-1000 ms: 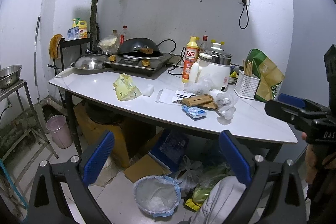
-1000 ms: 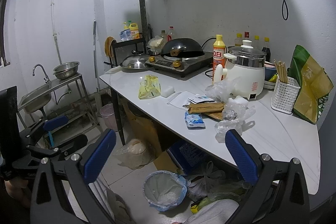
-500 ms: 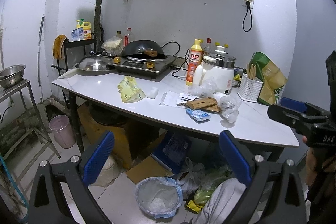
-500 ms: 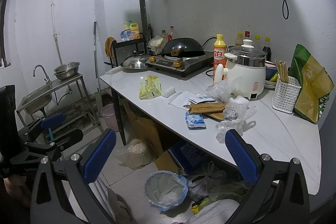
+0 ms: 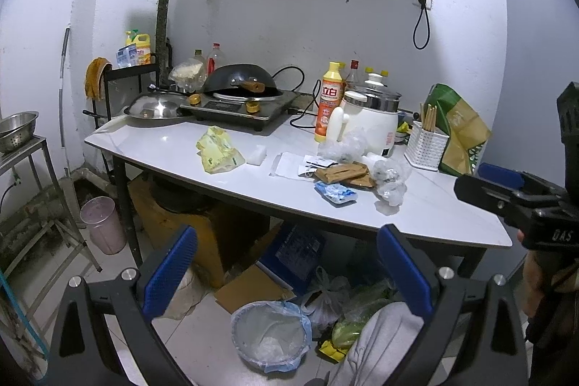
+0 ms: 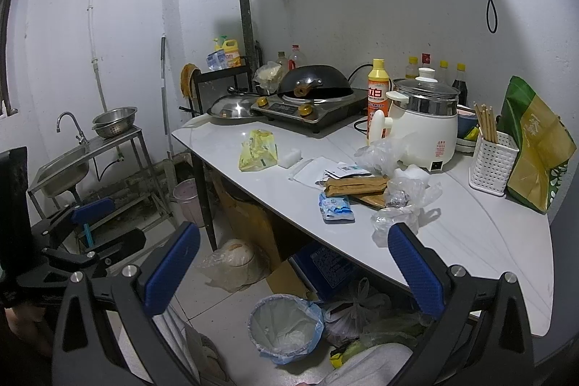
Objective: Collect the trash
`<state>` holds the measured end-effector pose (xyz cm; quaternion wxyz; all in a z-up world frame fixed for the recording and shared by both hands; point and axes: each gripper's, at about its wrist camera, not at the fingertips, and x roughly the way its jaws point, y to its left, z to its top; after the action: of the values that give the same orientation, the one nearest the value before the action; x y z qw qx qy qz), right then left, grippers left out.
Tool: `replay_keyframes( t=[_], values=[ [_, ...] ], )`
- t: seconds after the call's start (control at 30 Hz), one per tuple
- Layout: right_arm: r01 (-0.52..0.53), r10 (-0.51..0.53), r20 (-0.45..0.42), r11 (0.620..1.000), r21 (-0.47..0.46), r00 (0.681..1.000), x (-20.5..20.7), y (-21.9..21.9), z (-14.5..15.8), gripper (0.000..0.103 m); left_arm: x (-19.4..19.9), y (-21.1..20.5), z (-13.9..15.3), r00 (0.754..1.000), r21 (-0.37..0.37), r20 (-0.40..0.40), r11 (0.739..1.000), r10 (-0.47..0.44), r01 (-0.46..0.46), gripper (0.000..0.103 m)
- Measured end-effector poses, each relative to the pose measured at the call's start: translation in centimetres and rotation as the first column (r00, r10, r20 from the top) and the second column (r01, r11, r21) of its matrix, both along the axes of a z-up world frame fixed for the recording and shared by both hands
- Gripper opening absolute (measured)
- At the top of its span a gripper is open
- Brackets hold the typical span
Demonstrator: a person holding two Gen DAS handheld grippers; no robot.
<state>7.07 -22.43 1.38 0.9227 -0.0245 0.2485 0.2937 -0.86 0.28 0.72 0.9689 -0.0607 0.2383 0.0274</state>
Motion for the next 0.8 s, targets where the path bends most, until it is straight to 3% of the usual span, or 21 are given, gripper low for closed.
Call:
replay_keyframes(
  t=[0.8],
  values=[
    [0.003,-0.003,-0.005,1.000,-0.001,1.000,0.37,-0.08,-0.20,0.103,0.14,0.11,-0.01,1.000,-0.001,-0.001,1.000,-0.002,0.002,0.100]
  ],
)
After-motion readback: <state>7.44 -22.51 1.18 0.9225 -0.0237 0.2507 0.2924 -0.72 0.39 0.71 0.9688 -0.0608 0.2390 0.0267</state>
